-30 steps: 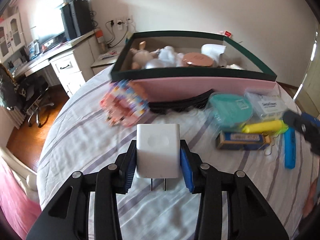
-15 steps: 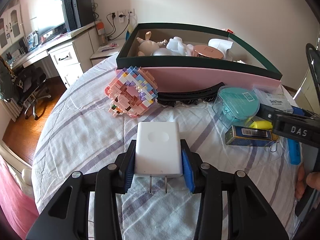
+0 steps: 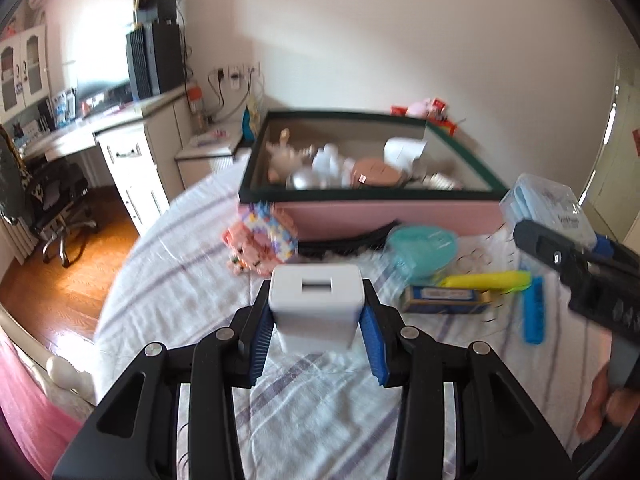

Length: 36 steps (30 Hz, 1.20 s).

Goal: Organize rigid objects
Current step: 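Grasp the white plug charger with the left tool while the right tool grasps the dental flossers box, then carry the charger and flossers box into the pink box and open both tools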

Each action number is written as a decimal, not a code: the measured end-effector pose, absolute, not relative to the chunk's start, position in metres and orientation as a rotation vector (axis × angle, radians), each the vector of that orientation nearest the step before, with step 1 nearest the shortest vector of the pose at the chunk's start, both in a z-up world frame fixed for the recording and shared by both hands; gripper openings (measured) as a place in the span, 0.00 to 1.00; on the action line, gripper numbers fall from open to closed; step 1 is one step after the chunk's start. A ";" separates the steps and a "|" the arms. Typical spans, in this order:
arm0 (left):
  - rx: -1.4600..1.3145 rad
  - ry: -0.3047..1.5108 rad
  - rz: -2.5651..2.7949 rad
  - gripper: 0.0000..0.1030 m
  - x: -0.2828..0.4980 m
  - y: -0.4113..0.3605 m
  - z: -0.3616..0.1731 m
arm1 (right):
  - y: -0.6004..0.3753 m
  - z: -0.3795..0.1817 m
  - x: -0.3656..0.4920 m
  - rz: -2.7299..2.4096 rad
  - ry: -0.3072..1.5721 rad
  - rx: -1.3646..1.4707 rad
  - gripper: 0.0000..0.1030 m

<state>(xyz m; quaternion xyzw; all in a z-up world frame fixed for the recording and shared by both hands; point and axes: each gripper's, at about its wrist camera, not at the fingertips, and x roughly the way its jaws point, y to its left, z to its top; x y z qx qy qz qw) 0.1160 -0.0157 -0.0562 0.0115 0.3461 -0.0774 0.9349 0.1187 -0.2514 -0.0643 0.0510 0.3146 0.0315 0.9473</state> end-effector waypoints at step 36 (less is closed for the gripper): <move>0.027 0.627 -0.140 0.39 0.085 0.004 -0.019 | -0.216 -0.054 0.071 0.121 0.621 0.088 0.96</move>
